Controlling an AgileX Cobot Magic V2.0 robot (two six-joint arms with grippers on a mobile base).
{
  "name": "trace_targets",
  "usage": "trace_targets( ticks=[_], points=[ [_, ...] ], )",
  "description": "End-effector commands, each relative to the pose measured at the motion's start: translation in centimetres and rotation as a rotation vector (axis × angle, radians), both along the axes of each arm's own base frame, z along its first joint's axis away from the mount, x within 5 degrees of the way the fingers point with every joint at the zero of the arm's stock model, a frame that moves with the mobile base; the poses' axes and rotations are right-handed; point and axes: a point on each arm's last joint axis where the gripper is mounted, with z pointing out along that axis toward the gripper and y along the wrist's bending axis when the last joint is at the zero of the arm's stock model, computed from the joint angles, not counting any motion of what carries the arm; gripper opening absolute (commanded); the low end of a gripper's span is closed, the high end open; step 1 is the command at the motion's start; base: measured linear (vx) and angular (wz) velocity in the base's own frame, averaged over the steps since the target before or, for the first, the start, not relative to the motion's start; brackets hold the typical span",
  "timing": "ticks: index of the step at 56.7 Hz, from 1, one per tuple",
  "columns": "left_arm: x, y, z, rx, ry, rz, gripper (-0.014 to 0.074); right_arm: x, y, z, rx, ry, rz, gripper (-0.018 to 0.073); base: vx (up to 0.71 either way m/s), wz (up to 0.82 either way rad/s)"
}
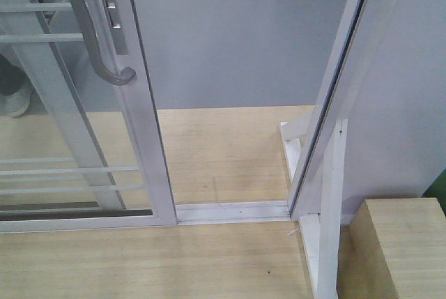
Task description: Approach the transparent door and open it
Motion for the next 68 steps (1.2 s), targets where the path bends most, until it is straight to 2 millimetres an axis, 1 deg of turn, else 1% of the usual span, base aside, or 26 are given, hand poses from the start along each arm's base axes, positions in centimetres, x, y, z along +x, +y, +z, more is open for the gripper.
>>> trace_targets(
  ticks=[1, 42, 46, 53, 57, 68],
  points=[
    [-0.1, -0.1, 1.7, -0.019, -0.101, -0.012, 0.0000, 0.1, 0.0, 1.2, -0.024, -0.063, 0.002, -0.0003, 0.00, 0.00],
    [-0.3, -0.1, 1.6, -0.003, -0.108, -0.011, 0.0000, 0.0, 0.0, 1.1, -0.025, -0.057, 0.000, -0.0003, 0.00, 0.00],
    [-0.2, -0.1, 0.4, 0.000, -0.066, -0.010, 0.0000, 0.0, 0.0, 1.1, -0.026, -0.057, -0.001, -0.0003, 0.00, 0.00],
    [-0.3, -0.1, -3.5, -0.011, 0.007, -0.012, 0.0000, 0.0, 0.0, 1.1, -0.026, -0.057, -0.001, -0.0003, 0.00, 0.00],
    [-0.7, 0.0, -5.3, -0.012, -0.010, -0.015, 0.0000, 0.0, 0.0, 1.1, -0.026, -0.057, -0.001, -0.0003, 0.00, 0.00],
    [-2.2, 0.1, -8.9, -0.014, -0.098, -0.019, 0.0000, 0.0, 0.0, 1.1, -0.025, -0.057, 0.000, -0.0003, 0.00, 0.00]
  ],
)
